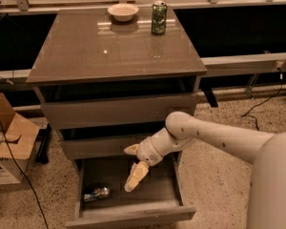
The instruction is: Pick redbull can from bottom drawer and place on counter
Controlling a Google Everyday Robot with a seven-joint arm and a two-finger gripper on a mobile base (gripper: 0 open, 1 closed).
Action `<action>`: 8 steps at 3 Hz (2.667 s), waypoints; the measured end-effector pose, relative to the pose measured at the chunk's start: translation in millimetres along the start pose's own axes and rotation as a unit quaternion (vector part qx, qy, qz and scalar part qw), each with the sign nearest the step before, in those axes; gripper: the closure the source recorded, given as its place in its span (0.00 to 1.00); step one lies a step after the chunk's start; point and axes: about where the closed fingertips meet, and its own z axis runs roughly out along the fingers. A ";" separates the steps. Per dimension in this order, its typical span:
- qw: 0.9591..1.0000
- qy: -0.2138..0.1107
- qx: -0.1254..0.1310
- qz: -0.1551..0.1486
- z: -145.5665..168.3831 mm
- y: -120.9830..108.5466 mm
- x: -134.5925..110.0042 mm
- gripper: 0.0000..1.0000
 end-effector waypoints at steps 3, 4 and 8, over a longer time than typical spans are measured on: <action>0.998 -0.023 -0.054 0.008 73.8 -28.0 31.4 0.00; 0.997 -0.052 -0.043 0.023 100.2 -39.7 51.5 0.00; 0.987 -0.112 0.053 0.103 225.8 -143.4 168.4 0.00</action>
Offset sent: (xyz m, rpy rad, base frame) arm 0.0056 0.0306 -0.0489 0.0463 0.0426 0.0512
